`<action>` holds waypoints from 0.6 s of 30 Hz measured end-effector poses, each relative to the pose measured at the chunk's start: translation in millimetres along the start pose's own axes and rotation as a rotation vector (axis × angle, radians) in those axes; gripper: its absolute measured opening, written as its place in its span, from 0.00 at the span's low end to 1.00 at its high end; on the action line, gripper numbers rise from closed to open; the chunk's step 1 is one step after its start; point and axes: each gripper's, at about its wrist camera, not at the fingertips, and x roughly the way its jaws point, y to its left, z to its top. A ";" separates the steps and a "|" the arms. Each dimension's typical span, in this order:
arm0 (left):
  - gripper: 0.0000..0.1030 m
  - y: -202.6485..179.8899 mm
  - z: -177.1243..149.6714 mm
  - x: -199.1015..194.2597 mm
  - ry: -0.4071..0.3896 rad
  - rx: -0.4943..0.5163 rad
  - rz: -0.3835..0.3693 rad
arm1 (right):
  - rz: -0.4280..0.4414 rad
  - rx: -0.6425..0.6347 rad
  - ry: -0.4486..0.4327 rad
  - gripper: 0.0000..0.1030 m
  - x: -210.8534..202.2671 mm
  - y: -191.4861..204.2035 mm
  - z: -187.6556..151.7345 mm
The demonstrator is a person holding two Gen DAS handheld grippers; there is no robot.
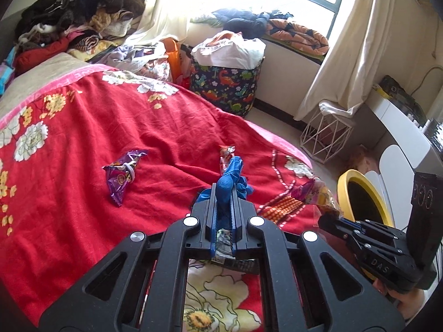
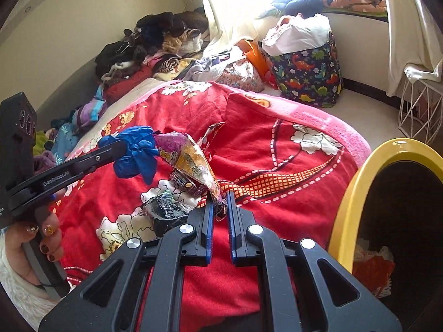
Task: Collect trash
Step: 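Carry the blue bag and wrapper over the yellow bin and open both tools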
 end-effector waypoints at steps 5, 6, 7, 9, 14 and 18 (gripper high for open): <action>0.03 -10.6 2.2 -9.7 -0.016 0.015 -0.013 | 0.004 0.009 -0.021 0.09 -16.1 -2.4 0.0; 0.03 -12.7 2.0 -11.3 -0.017 0.015 -0.019 | 0.003 0.009 -0.024 0.09 -19.6 -1.8 -0.6; 0.03 -15.1 1.8 -12.7 -0.018 0.016 -0.023 | 0.001 0.009 -0.030 0.09 -23.2 -2.4 -0.8; 0.03 -19.4 0.8 -15.2 -0.020 0.020 -0.032 | 0.000 0.009 -0.036 0.09 -27.9 -2.9 -0.5; 0.03 -32.6 0.6 -22.1 -0.026 0.039 -0.057 | -0.010 0.019 -0.055 0.09 -40.9 -8.0 -2.1; 0.03 -41.1 0.5 -26.7 -0.033 0.050 -0.074 | -0.019 0.029 -0.070 0.09 -50.7 -11.3 -3.7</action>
